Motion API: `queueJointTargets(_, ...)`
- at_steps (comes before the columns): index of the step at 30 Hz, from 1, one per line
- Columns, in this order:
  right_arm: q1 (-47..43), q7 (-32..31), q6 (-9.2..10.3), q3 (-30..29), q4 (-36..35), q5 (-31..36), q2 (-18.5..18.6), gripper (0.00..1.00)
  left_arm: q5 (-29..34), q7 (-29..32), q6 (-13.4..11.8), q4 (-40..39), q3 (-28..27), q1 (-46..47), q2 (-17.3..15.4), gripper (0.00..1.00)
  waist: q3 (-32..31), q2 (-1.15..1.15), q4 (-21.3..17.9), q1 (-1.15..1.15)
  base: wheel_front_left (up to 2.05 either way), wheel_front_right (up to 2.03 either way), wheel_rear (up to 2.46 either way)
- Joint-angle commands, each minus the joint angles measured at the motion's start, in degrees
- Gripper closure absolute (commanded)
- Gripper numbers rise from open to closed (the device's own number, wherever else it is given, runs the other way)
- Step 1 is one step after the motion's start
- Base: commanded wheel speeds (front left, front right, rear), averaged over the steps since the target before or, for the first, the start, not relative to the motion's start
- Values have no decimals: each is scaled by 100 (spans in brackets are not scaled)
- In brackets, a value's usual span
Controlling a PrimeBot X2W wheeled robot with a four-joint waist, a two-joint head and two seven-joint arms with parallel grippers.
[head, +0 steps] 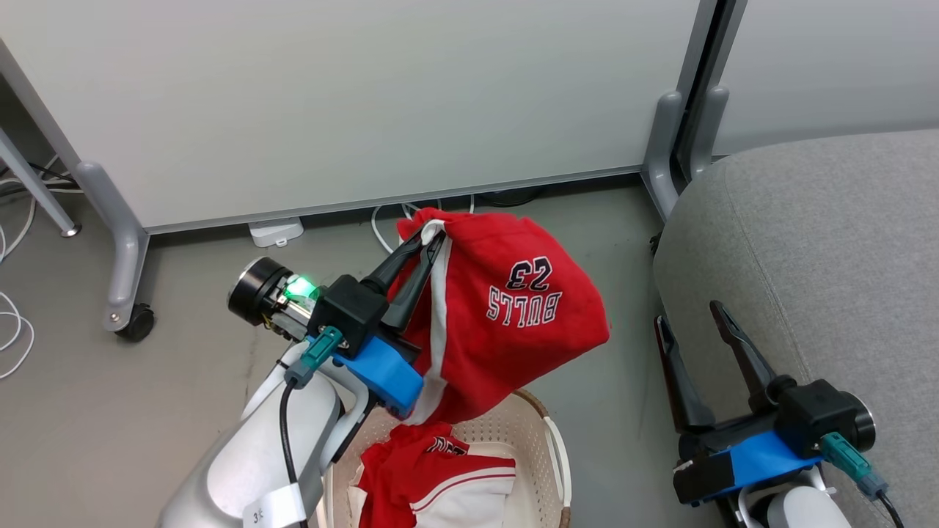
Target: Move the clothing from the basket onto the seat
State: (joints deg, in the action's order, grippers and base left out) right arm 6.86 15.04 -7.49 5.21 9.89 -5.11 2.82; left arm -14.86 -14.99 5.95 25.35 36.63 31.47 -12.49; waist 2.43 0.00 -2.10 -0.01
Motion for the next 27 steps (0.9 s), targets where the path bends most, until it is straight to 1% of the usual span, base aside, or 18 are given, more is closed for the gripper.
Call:
queueJointTargets(1,-48,22,-1,13,-23,15,13,0,39,-29,8,-26,-38,-95,5,100,-2,0,5,1,0,0,0)
queueJointTargets(7,163,22,-1,201,-76,112,12,0,62,-29,14,-46,-81,-90,32,100,58,0,40,1,0,0,0)
queueJointTargets(11,409,22,-1,434,-39,198,33,0,90,-29,28,-55,-95,-14,50,100,130,0,69,1,0,0,0)
queueJointTargets(14,756,22,-1,745,63,230,135,0,119,-29,42,-76,-89,87,84,100,231,0,110,1,0,0,0)
queueJointTargets(21,1729,21,-1,1606,669,312,408,0,184,-29,73,-130,-5,229,225,100,430,0,224,1,0,0,0)
queueJointTargets(27,2383,21,-1,2073,1268,429,537,0,249,-29,115,-193,128,339,350,100,524,0,340,1,0,0,0)
